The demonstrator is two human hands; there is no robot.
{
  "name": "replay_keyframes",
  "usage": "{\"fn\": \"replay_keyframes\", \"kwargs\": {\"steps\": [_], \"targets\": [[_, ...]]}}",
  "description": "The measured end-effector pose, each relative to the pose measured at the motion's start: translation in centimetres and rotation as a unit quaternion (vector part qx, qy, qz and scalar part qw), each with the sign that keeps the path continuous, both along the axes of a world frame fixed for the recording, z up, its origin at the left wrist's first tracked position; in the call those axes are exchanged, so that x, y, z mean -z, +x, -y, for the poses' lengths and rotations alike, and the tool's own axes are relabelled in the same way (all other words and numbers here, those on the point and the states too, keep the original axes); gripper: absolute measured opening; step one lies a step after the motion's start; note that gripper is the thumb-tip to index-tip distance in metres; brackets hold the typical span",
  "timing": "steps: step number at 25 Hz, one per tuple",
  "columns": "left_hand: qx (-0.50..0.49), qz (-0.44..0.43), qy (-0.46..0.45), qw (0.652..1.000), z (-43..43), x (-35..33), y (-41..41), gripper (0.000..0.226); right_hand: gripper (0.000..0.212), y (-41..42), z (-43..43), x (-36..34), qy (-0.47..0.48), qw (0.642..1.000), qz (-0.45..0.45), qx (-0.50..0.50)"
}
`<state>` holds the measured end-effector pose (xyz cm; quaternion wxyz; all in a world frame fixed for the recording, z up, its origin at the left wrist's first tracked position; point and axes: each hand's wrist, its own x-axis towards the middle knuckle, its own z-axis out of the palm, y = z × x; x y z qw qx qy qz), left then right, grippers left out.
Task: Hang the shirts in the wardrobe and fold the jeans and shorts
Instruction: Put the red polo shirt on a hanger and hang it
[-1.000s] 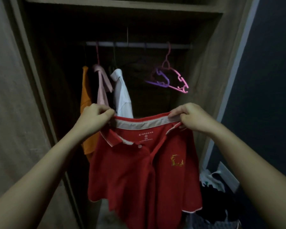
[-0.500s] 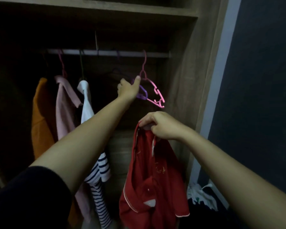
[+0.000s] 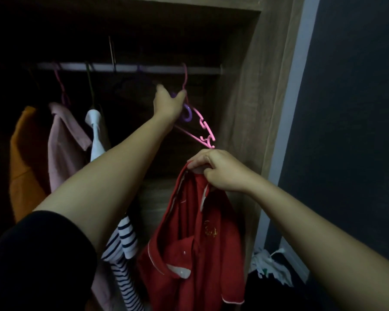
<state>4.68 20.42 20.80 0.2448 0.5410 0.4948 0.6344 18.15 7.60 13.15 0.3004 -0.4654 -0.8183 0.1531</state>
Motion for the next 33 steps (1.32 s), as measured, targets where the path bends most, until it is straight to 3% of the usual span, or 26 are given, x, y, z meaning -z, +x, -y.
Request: {"fn": "replay_keyframes", "kwargs": {"steps": [3,6,9,11,13,15,18,22,24,27,30,33], "targets": [[0.053,0.065,0.025,0.996,5.2,-0.1,-0.8,0.082,0.051,-1.1,1.2,0.1,0.014,1.0,-0.021,0.005],[0.123,0.096,0.006,0.988,12.1,2.1,-3.4,0.089,0.052,-2.4,2.5,0.7,0.014,0.999,-0.041,0.02],[0.169,0.096,-0.047,0.98,18.9,4.4,-8.4,0.08,0.048,-4.4,4.2,1.2,-0.013,0.997,-0.06,0.041],[0.155,0.095,-0.078,0.98,22.9,5.3,-12.6,0.057,0.047,-6.2,5.0,1.8,-0.011,0.997,-0.062,0.051],[0.102,0.021,-0.077,0.992,26.6,6.3,-16.6,0.029,0.046,-8.1,5.6,2.5,-0.008,0.997,-0.048,0.059],[-0.001,-0.14,-0.033,0.99,29.1,7.8,-20.3,0.008,0.044,-9.4,5.7,3.2,-0.002,0.997,-0.022,0.071],[-0.118,-0.321,0.042,0.939,32.3,10.1,-26.3,0.015,0.038,-11.2,6.8,3.4,0.013,0.995,-0.008,0.098],[-0.103,-0.3,0.066,0.946,35.4,12.4,-33.4,0.014,0.026,-11.6,8.9,3.8,-0.037,0.991,-0.062,0.115],[-0.081,-0.284,0.071,0.953,36.8,13.1,-35.5,0.021,0.024,-11.3,9.3,4.5,-0.058,0.987,-0.061,0.136],[-0.032,-0.266,0.066,0.961,38.8,13.4,-36.6,0.014,0.023,-12.0,11.0,4.8,-0.082,0.989,-0.043,0.112],[-0.012,-0.327,0.07,0.942,38.9,14.4,-34.8,0.013,0.037,-15.0,13.3,3.8,-0.034,0.997,0.05,0.047],[0.006,-0.342,0.111,0.933,38.5,17.1,-31.6,0.045,0.053,-18.4,16.0,2.5,0.02,0.994,0.095,-0.043]]}}
